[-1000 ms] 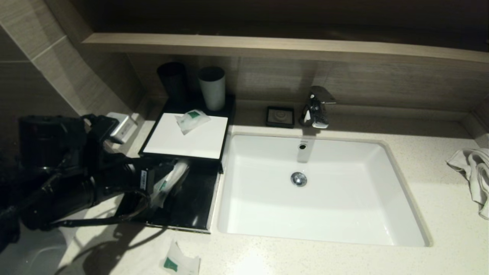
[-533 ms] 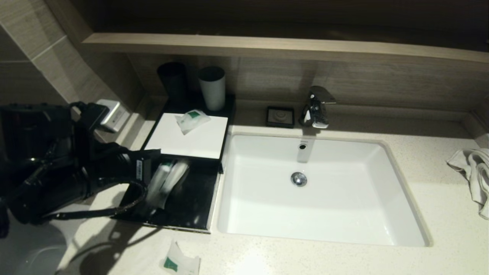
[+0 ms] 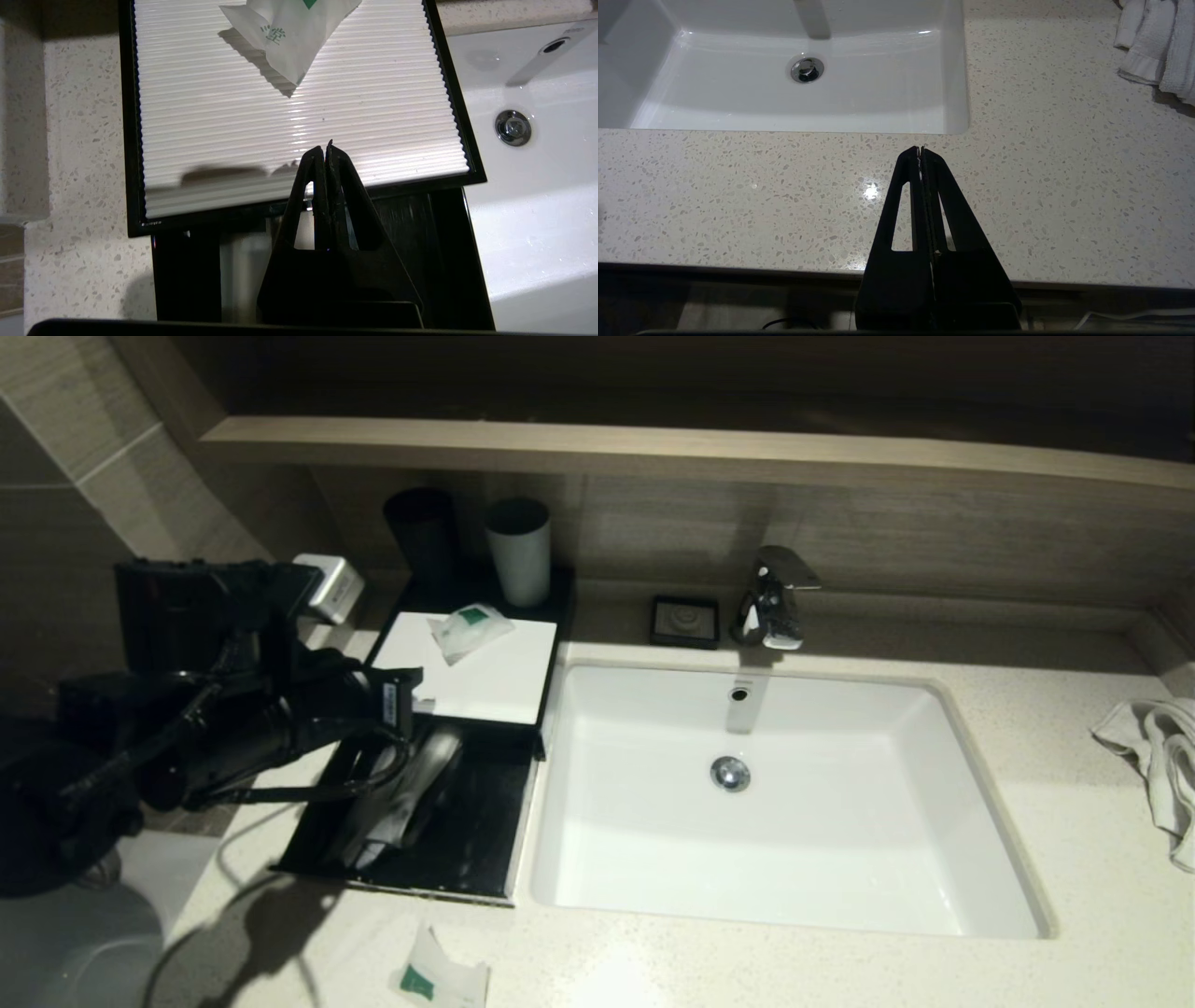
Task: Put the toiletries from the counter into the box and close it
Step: Pick up the bathroom toiletry
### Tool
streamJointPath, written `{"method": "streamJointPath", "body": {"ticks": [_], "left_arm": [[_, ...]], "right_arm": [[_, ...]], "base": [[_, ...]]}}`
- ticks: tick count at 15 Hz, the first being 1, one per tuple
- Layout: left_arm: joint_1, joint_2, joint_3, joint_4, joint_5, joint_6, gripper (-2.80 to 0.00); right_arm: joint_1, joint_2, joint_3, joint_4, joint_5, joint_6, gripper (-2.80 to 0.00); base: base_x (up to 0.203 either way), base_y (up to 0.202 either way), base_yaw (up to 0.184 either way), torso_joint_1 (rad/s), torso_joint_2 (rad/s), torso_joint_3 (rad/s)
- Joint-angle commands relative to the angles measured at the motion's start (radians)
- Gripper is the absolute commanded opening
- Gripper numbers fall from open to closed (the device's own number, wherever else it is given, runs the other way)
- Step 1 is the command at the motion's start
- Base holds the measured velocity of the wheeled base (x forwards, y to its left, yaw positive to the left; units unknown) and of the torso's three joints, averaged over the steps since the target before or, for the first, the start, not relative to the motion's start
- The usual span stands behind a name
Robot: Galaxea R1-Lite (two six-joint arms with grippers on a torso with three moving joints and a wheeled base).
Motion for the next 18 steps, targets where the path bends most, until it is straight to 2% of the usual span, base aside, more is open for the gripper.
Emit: {"method": "streamJointPath", "body": {"ticks": [1,5,12,18], "left_arm": [[-0.001,0.083,0.000,-0.071,0.019,0.001,-2.80],[-0.011,0.161,-0.008,-0.184,0.061,0.000,-2.80],[-0.021,0.195,-0.093,-0.195,0.100,0.000,-2.80],[-0.030,0.188,-0.090,-0.195,0.110,-0.008,-2.80]], "right_arm": [[0.000,0.002,0.000,0.000,0.000,0.000,-2.80],[0.000,0.002,0.000,0.000,0.000,0.000,-2.80],[0.000,0.002,0.000,0.000,0.000,0.001,-2.80],[0.000,0.002,0.000,0.000,0.000,0.001,-2.80]], "base": [[0.000,0.000,0.000,0.000,0.00,0.000],[0.000,0.000,0.000,0.000,0.00,0.000],[0.000,0.000,0.000,0.000,0.00,0.000],[0.000,0.000,0.000,0.000,0.00,0.000]]}}
